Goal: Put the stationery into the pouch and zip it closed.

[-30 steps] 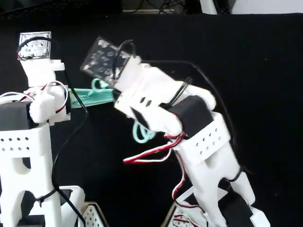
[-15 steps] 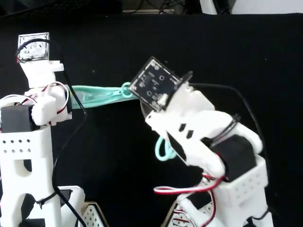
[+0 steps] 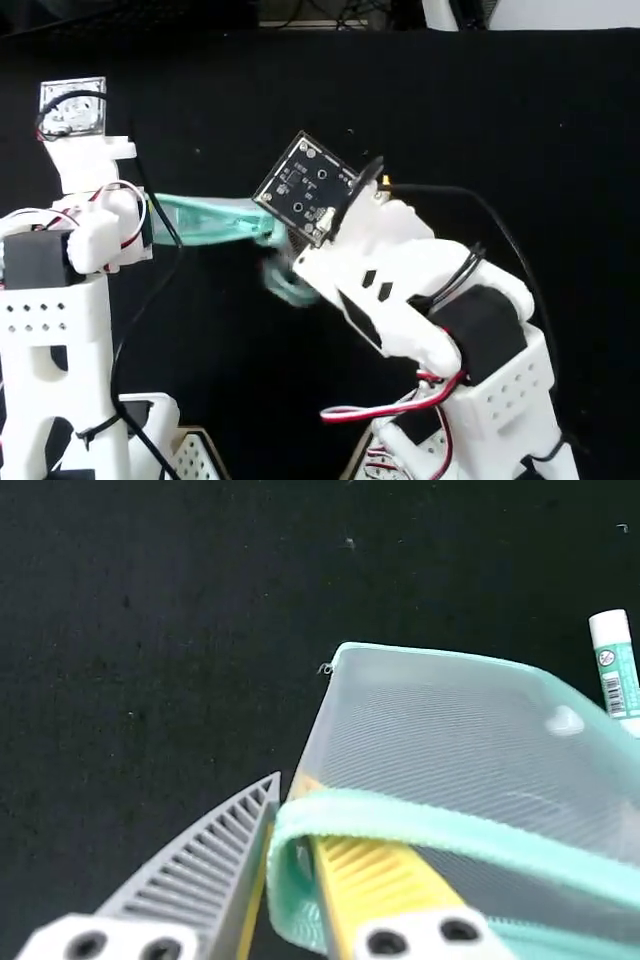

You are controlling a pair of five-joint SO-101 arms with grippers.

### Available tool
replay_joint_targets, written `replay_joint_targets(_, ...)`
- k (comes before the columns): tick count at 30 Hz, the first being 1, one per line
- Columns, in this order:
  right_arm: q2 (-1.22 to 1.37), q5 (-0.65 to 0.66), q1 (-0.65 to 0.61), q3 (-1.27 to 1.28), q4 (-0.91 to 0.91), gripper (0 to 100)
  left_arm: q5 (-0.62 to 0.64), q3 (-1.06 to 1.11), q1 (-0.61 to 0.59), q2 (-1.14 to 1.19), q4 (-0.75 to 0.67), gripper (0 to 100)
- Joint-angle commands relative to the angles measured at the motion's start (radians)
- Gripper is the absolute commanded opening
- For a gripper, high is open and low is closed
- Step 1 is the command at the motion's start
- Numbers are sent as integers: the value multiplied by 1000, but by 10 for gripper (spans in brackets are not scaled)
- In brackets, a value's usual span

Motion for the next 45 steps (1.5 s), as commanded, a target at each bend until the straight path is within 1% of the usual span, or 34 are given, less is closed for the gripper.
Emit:
replay_joint_targets(1, -18, -12, -40, -25, 25, 131, 9, 7, -10, 0, -15, 30)
replay_joint_targets(3, -18, -18, -61, -21, 32, 131, 9, 7, -8, 0, -15, 30)
replay_joint_targets(8, -12, -123, -187, 25, 15, 131, 9, 7, -8, 0, -15, 30)
replay_joint_targets(11, -10, -124, -241, 81, 3, 139, 9, 7, -8, 0, -15, 30)
replay_joint_targets(15, -10, -130, -242, 176, -66, 243, 9, 7, -8, 0, -15, 30)
replay_joint_targets(16, -10, -130, -242, 202, -92, 252, 9, 7, -8, 0, -15, 30)
replay_joint_targets(19, -10, -130, -236, 275, -193, 217, 9, 7, -8, 0, -15, 30)
replay_joint_targets(23, -10, -130, -181, 341, -299, 162, 9, 8, -8, 0, -15, 30)
replay_joint_targets(28, -16, -132, -110, 340, -310, 142, 9, 8, -8, 0, -15, 30)
replay_joint_targets(30, -18, -137, -112, 340, -308, 142, 9, 8, -8, 0, -15, 30)
replay_joint_targets(34, -16, -216, -114, 337, -310, 142, 9, 8, -8, 0, -15, 30)
replay_joint_targets(38, -10, -222, -140, 344, -331, 142, 9, 8, -8, 0, -15, 30)
replay_joint_targets(43, -10, -226, -138, 349, -381, 142, 9, 8, -8, 0, -15, 30)
replay_joint_targets(45, -10, -262, -143, 349, -377, 142, 9, 8, -8, 0, -15, 30)
